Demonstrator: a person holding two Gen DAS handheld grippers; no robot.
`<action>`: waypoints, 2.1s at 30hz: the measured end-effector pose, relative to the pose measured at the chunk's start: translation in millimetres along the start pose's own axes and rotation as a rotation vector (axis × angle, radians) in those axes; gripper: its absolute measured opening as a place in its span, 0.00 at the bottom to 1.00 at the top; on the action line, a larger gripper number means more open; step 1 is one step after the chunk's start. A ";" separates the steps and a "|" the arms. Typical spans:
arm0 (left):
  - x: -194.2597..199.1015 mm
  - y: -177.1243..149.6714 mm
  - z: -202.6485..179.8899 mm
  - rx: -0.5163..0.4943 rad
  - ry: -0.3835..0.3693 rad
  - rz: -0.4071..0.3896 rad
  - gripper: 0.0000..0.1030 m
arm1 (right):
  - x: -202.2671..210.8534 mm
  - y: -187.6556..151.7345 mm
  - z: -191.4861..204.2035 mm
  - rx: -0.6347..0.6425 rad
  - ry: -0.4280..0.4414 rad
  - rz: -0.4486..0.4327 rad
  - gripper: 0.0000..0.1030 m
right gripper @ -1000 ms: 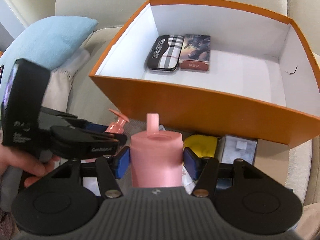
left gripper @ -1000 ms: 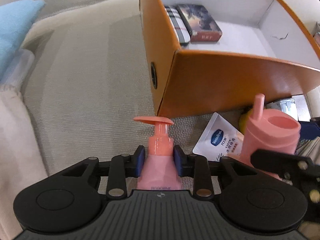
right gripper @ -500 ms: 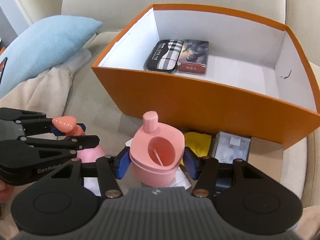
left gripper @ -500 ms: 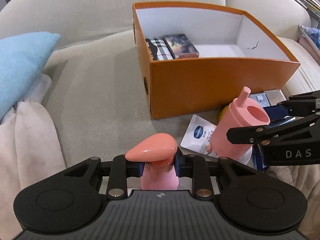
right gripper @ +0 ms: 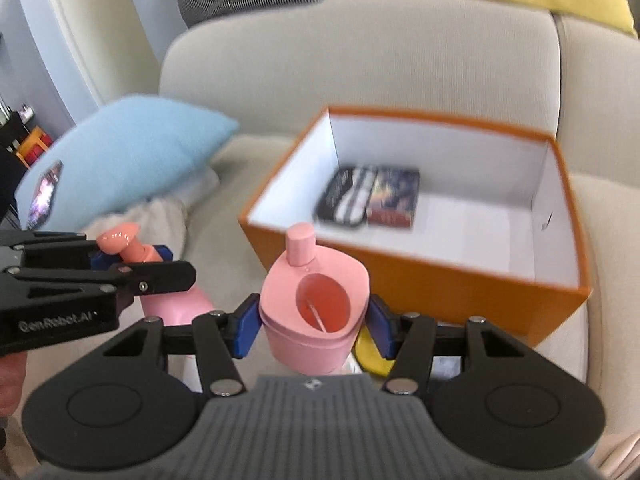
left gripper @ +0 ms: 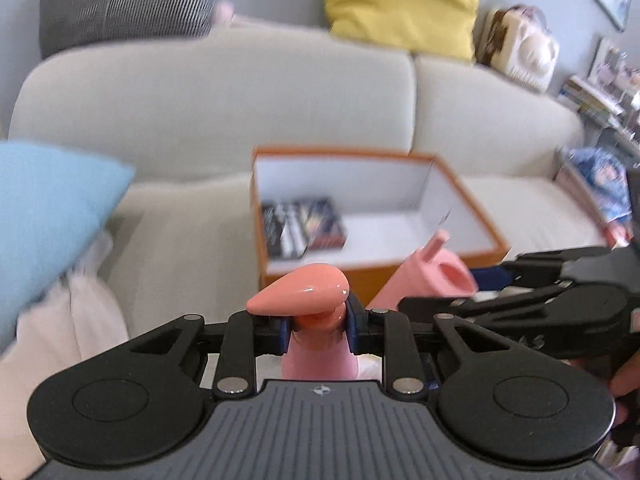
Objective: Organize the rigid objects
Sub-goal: 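Lift the pink pump bottle and pink cup and carry them over the box, then lower and release the pump bottle with left tool while right tool lowers the pink cup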
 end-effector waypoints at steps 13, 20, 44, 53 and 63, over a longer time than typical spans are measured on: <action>-55.8 101.2 -11.1 -0.168 -0.046 -0.044 0.28 | 16.2 92.0 -39.7 -0.062 -0.033 -0.133 0.56; -150.8 93.4 -14.0 -0.220 -0.038 0.138 0.28 | -40.4 110.5 -76.8 -0.129 -0.067 -0.024 0.56; -230.2 38.9 -15.8 -0.202 0.030 0.353 0.31 | -118.5 99.9 -117.2 -0.147 -0.090 0.138 0.56; -220.2 29.3 -19.8 -0.273 0.034 0.411 0.55 | -106.9 93.4 -111.5 -0.147 -0.094 0.150 0.56; -169.7 46.3 -10.5 -0.251 0.012 0.263 0.70 | -100.4 91.2 -104.3 -0.143 -0.082 0.174 0.56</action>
Point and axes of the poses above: each gripper's, at about its wrist camera, not at the fingertips, and x roughly against the way its jaws point, z to its left, y to its top, the point moved 3 cm from there along -x, roughly the way its jaws point, and after that the axes turned 8 degrees about -x, right-handed, at the moved point
